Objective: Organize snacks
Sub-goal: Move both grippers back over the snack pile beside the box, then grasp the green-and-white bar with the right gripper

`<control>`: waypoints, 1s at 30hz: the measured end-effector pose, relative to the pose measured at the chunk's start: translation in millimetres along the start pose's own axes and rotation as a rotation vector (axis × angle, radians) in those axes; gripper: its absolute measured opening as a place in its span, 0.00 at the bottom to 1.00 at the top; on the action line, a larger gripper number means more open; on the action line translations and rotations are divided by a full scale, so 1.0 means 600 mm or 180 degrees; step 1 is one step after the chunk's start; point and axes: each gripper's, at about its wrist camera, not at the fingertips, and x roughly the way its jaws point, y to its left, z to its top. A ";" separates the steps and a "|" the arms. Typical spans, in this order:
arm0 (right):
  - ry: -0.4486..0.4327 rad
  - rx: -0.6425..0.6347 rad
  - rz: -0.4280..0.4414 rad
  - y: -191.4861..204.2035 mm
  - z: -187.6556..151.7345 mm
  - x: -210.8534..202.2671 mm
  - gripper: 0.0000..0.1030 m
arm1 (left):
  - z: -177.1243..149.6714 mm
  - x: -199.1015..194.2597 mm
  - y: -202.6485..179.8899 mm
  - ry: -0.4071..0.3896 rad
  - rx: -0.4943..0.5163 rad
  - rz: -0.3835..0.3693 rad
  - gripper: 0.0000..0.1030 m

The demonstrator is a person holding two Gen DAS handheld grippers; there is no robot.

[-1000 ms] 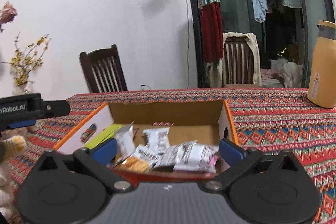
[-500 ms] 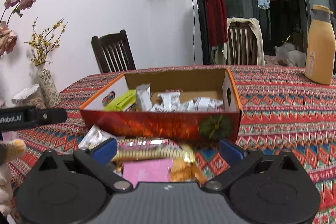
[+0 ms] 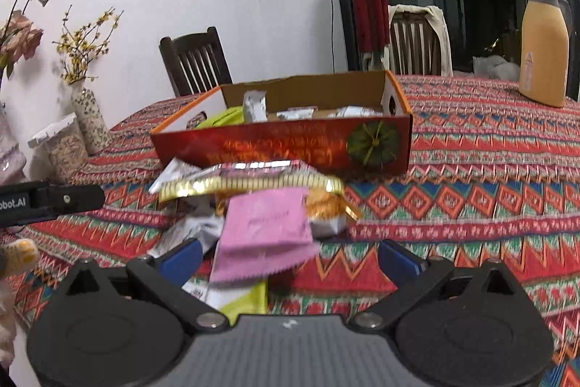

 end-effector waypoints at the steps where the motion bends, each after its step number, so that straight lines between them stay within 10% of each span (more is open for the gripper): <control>1: 0.0016 -0.0003 0.0005 0.002 -0.006 0.000 1.00 | -0.005 -0.002 0.001 0.0011 0.0002 -0.0004 1.00; 13: 0.0193 -0.0170 0.0008 0.035 -0.046 0.017 0.66 | -0.045 -0.011 0.012 0.0151 0.0006 -0.0024 1.00; 30: 0.0118 -0.0501 -0.0181 0.068 -0.056 0.031 0.67 | -0.061 -0.012 0.005 0.0222 0.0033 -0.0039 1.00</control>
